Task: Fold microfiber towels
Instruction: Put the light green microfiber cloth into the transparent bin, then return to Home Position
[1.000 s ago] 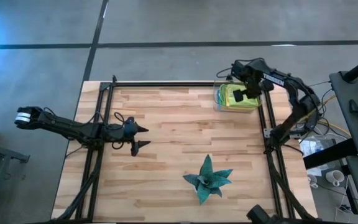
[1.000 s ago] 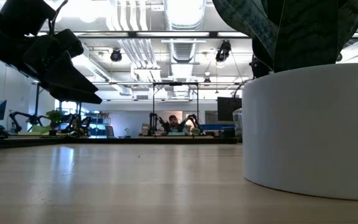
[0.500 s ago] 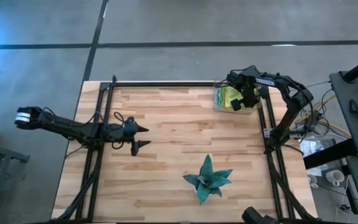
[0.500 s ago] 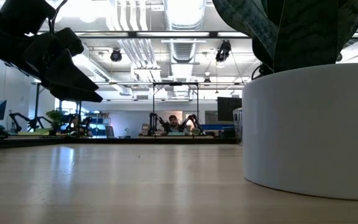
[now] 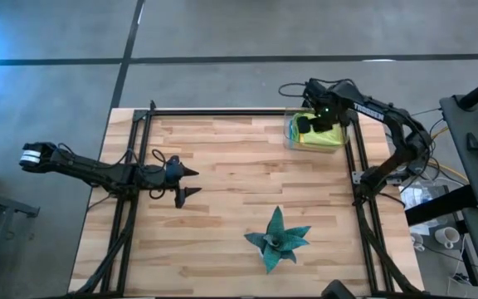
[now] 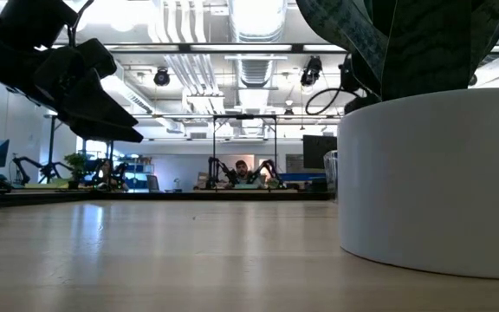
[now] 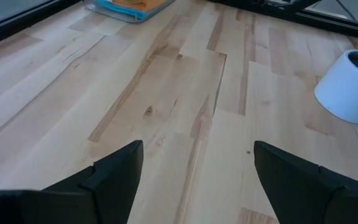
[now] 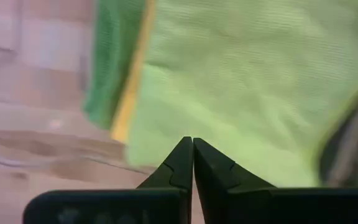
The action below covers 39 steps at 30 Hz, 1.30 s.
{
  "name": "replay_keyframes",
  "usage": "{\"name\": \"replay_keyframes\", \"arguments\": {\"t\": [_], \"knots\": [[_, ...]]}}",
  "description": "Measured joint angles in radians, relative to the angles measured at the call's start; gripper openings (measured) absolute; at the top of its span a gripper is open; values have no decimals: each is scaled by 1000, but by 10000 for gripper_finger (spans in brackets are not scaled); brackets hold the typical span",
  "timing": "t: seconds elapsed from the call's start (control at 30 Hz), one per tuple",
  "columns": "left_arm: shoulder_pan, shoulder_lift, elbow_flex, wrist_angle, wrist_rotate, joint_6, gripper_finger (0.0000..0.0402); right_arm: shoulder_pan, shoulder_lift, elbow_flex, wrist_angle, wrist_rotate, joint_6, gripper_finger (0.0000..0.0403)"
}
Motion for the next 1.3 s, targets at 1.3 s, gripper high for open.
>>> {"name": "replay_keyframes", "arguments": {"t": [1.3], "knots": [[28,-149,36,513,-222,263,290,391,-694,-501,926,-269,-618,9]]}}
